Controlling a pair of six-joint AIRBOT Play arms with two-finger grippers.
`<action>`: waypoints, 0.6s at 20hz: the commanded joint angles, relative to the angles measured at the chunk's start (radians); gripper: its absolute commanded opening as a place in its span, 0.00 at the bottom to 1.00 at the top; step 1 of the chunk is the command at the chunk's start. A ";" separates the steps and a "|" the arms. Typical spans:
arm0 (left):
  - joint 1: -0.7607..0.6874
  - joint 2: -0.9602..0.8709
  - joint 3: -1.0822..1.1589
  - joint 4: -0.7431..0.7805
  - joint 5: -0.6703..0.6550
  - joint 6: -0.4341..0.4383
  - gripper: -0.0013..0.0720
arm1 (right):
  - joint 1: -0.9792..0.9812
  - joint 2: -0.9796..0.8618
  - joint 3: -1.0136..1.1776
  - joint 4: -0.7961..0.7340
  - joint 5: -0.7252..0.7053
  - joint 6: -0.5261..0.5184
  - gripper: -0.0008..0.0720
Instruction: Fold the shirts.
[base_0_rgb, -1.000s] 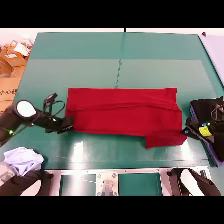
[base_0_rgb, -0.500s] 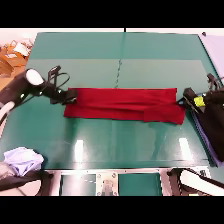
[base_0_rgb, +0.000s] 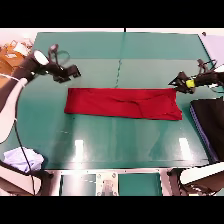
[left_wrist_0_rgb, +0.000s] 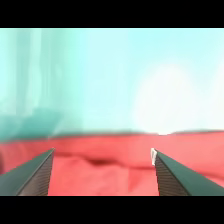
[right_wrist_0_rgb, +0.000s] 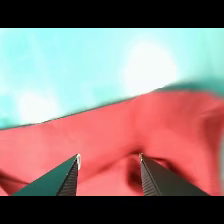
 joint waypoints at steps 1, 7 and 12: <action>0.076 -0.020 0.174 0.003 -0.229 -0.002 0.98 | -0.115 -0.029 0.091 0.002 0.188 -0.203 0.75; 0.090 -0.021 0.212 -0.008 -0.323 0.001 0.05 | -0.248 -0.097 -0.044 0.057 0.187 -0.402 0.85; 0.066 -0.021 0.212 -0.018 -0.321 0.006 0.05 | -0.175 -0.216 -0.072 0.151 0.211 -0.486 0.85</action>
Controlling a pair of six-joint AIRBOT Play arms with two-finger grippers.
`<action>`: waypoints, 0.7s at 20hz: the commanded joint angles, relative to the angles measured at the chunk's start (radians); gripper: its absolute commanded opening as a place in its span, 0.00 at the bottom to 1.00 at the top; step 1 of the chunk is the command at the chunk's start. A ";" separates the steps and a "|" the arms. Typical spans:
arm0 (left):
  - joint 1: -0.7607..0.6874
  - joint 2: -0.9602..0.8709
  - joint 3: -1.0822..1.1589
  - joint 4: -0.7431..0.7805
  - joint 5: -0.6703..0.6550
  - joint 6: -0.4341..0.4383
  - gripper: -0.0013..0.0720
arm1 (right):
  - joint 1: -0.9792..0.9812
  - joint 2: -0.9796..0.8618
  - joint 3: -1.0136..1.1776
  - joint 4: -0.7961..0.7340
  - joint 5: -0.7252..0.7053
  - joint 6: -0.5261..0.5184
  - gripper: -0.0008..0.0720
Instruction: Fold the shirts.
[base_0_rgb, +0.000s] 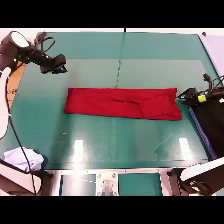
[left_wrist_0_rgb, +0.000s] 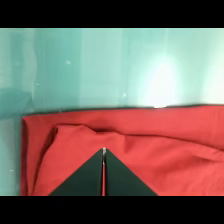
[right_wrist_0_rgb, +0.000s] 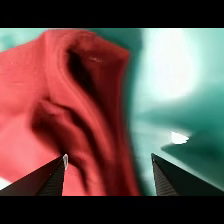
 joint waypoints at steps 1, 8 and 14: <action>-0.012 0.000 0.006 -0.005 -0.020 0.004 0.05 | 0.053 -0.070 -0.016 0.066 0.032 -0.105 0.85; -0.081 -0.004 0.001 -0.005 -0.034 0.011 0.05 | 0.111 -0.066 0.046 0.085 0.105 -0.124 0.05; -0.295 -0.061 -0.002 -0.057 0.145 0.012 0.05 | 0.135 0.108 0.158 0.146 0.180 -0.010 0.04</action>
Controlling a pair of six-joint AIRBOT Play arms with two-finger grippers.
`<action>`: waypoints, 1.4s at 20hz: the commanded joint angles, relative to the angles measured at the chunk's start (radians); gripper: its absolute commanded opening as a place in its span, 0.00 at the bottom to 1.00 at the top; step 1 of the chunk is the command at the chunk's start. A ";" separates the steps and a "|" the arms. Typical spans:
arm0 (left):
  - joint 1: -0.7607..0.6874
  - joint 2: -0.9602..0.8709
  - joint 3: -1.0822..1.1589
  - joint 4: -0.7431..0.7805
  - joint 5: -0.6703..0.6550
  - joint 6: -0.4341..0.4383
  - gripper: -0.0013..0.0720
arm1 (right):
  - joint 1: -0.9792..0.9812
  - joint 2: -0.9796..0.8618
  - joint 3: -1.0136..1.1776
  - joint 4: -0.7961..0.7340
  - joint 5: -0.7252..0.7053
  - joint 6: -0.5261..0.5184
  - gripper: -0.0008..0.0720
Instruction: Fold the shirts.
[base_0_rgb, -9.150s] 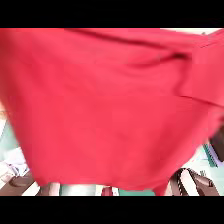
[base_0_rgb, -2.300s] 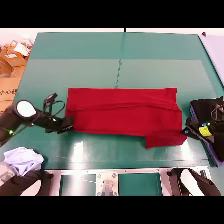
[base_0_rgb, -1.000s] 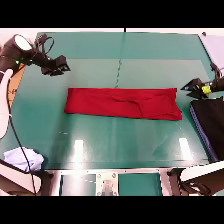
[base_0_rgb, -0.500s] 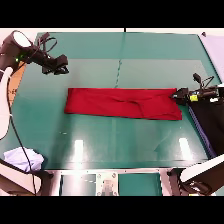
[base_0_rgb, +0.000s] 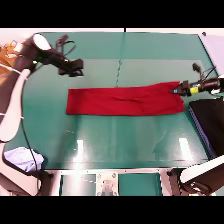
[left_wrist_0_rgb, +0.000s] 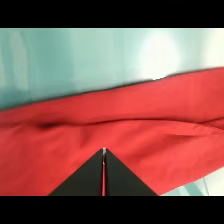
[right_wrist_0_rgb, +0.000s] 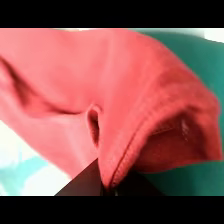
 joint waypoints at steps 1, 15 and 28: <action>-0.163 -0.066 -0.001 -0.051 0.134 0.005 0.05 | 0.031 0.121 0.064 0.027 0.068 0.100 0.04; -0.486 -0.367 0.013 -0.376 0.391 0.048 0.05 | 0.293 0.372 0.076 0.043 0.114 0.380 0.04; -0.018 0.010 0.255 0.490 -0.357 0.074 0.05 | 0.724 0.320 0.031 0.046 -0.282 0.573 0.04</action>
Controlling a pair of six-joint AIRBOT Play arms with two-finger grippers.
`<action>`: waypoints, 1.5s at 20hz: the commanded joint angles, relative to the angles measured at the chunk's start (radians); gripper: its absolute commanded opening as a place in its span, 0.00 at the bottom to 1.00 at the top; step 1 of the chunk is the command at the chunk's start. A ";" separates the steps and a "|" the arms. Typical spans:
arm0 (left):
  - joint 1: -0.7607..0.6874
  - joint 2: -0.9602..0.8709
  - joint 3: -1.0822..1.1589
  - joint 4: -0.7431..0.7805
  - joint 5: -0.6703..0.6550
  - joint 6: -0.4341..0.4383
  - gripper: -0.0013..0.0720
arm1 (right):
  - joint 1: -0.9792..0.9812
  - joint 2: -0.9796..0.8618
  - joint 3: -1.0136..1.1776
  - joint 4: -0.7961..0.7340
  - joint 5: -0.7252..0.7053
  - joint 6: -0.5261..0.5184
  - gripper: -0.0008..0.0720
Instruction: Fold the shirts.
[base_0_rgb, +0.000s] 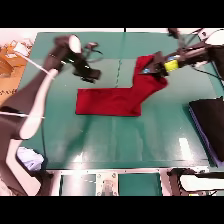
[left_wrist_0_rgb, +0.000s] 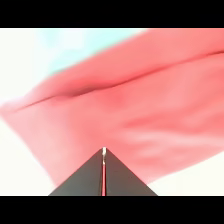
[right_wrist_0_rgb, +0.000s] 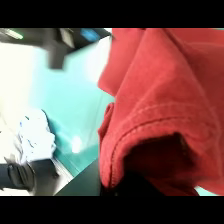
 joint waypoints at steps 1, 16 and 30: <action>0.158 0.121 0.013 0.158 -0.085 0.057 0.05 | 0.230 -0.068 -0.020 0.001 -0.278 0.076 0.04; 0.365 0.171 0.010 0.146 -0.126 0.097 0.05 | 0.177 -0.243 -0.003 0.027 -0.438 0.002 0.03; 0.365 0.171 0.010 0.123 -0.127 0.068 0.05 | -0.003 -0.311 -0.399 0.236 -0.373 -0.294 0.92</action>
